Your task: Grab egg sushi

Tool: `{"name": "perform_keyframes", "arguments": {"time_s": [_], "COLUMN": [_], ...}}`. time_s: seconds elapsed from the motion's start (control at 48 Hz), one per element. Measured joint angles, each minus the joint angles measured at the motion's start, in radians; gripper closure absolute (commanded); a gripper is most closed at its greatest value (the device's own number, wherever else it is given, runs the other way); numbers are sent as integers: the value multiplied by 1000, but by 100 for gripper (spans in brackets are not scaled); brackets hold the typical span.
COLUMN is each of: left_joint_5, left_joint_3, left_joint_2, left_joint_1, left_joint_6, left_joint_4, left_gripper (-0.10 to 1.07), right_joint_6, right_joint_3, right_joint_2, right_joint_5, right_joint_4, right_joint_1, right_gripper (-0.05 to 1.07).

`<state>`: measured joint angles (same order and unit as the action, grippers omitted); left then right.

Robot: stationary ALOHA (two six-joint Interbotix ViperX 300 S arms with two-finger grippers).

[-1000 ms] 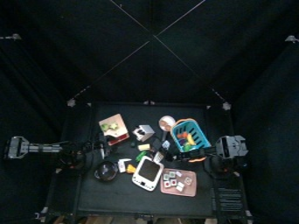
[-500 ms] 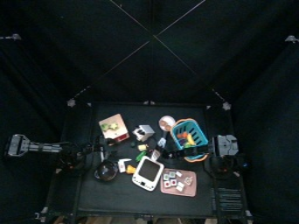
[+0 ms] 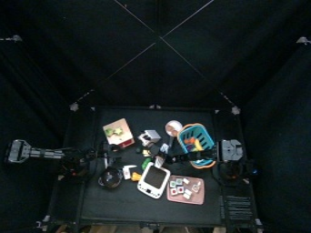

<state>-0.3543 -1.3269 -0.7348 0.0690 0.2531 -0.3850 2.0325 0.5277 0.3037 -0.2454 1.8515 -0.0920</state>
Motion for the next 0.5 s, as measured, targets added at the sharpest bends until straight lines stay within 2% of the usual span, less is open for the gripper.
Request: {"name": "perform_keyframes", "arguments": {"time_s": [0.5], "left_joint_5": [0], "left_joint_3": [-2], "left_joint_2": [0], "left_joint_1": [2], "left_joint_6": [0], "left_joint_4": [0], "left_gripper": [6], "right_joint_6": [3], "right_joint_3": [3], "right_joint_2": [-5], "right_joint_5": [6], "right_joint_4": [-3], "right_joint_1": [-6], "right_gripper": [24]}}
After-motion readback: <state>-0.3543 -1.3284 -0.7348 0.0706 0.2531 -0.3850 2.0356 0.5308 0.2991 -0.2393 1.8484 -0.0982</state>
